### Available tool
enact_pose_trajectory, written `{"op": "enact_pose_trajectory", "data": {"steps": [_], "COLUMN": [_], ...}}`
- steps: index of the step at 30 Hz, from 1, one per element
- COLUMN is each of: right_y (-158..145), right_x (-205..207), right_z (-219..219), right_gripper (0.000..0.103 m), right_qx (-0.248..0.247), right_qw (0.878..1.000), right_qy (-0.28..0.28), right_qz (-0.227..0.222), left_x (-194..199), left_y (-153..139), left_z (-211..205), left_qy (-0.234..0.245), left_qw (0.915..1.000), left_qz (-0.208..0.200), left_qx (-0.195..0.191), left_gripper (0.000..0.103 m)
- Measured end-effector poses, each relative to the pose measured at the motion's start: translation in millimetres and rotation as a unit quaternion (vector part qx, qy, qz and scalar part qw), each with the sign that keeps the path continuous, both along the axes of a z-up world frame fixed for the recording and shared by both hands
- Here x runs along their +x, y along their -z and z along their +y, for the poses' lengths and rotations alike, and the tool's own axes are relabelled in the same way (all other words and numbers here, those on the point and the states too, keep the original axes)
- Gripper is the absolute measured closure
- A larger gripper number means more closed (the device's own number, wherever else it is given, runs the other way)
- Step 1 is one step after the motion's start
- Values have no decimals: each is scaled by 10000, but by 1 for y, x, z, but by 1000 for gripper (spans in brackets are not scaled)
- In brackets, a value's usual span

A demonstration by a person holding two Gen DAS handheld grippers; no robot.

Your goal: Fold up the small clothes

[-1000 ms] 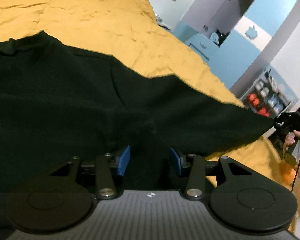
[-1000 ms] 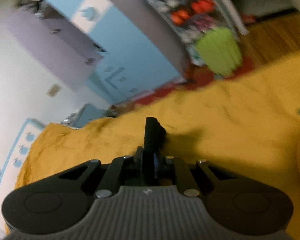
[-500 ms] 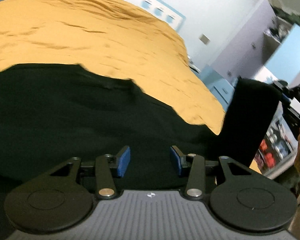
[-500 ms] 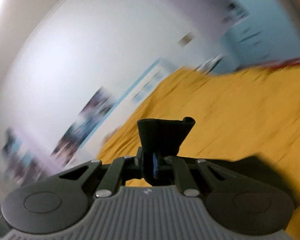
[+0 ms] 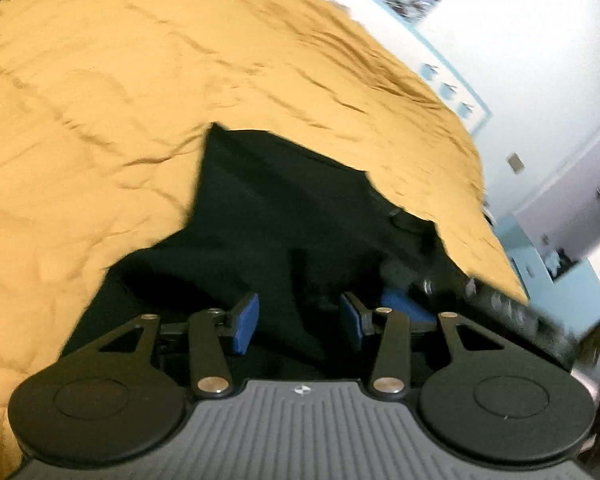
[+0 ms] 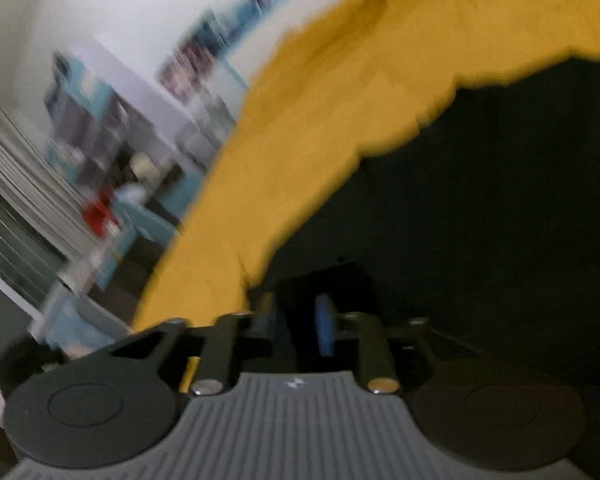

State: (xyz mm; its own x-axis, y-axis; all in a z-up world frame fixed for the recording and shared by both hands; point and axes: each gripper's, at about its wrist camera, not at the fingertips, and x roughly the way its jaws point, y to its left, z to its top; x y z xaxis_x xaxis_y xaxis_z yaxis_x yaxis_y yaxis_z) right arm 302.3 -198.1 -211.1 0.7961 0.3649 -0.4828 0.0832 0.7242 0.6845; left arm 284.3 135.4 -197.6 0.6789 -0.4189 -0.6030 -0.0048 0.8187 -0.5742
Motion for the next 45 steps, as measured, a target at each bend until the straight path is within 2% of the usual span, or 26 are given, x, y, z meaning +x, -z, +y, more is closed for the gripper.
{"op": "enact_pose_trajectory", "data": {"steps": [3,5,7,11,13,15,16,17,19,21,22,24,25,26,27,29,32,35,36,39,42,44,45], "right_y": [-6,-23,-37,-47,-41,-34,-31,-27,-23,-19,-18,-13,-11,-9,-7,0,9,21,25,34,39,42,42], "right_x": [-18,-44,-73,-112,-127,-135,-142,-154,-158,-159,-160,-164,-166,-165,-165,-168,-162,-154,-153,-150,-153,-152,-151], "right_z": [-28,-57,-93,-157,-181,-193,-200,-209,-210,-207,-208,-212,-214,-216,-218,-226,-240,-253,-256,-261,-263,-264,-264], "right_gripper": [65,59,50,48,48,48,48,48,48,48,48,48,48,48,48,48,48,48,48,49,53,57,69], "right_qx": [694,850,792,442,343,472,555,621,658,688,701,650,620,632,712,997,1441,1996,2118,2221,2254,2261,2210], "right_qw": [9975,9959,9938,9891,9859,9827,9813,9805,9804,9815,9823,9836,9837,9835,9827,9778,9652,9475,9422,9297,9213,9196,9214], "right_qy": [-96,142,645,1336,1616,1786,1841,1863,1858,1788,1737,1680,1685,1692,1708,1837,2176,2484,2577,2902,3142,3188,3167], "right_qz": [-63,-262,-432,-426,-253,-89,-42,-10,34,38,38,36,55,82,111,155,176,251,303,455,403,393,439], "left_x": [3,10,15,19,15,9,7,7,7,10,14,25,29,32,35,36,24,3,-2,2,11,11,9], "left_y": [6,10,15,22,17,11,7,4,3,2,3,8,10,12,13,12,-4,-28,-31,-14,21,37,40], "left_z": [-1,-6,-11,-18,-31,-53,-68,-86,-112,-130,-139,-154,-159,-161,-161,-153,-131,-88,-71,-38,-22,-19,-17], "left_qy": [-75,-108,-171,-122,-35,208,341,459,625,653,711,807,846,915,1012,973,491,-364,-647,-999,-949,-861,-860], "left_qw": [9998,9998,9997,9979,9981,9994,9978,9926,9785,9649,9577,9430,9382,9371,9402,9518,9648,9685,9699,9773,9857,9884,9888], "left_qz": [11,21,39,97,-13,-261,-395,-519,-787,-1016,-1070,-1053,-1058,-1070,-1062,-1068,-1460,-1962,-1967,-1487,-813,-619,-605], "left_qx": [-172,-159,-156,-637,-612,-132,400,1002,1802,2330,2575,3053,3185,3195,3072,2706,2130,1489,1279,1130,1128,1085,1056], "left_gripper": [52,52,52,52,52,52,52,52,52,51,48,48,61,83,95,95,95,96,96,96,96,96,95]}}
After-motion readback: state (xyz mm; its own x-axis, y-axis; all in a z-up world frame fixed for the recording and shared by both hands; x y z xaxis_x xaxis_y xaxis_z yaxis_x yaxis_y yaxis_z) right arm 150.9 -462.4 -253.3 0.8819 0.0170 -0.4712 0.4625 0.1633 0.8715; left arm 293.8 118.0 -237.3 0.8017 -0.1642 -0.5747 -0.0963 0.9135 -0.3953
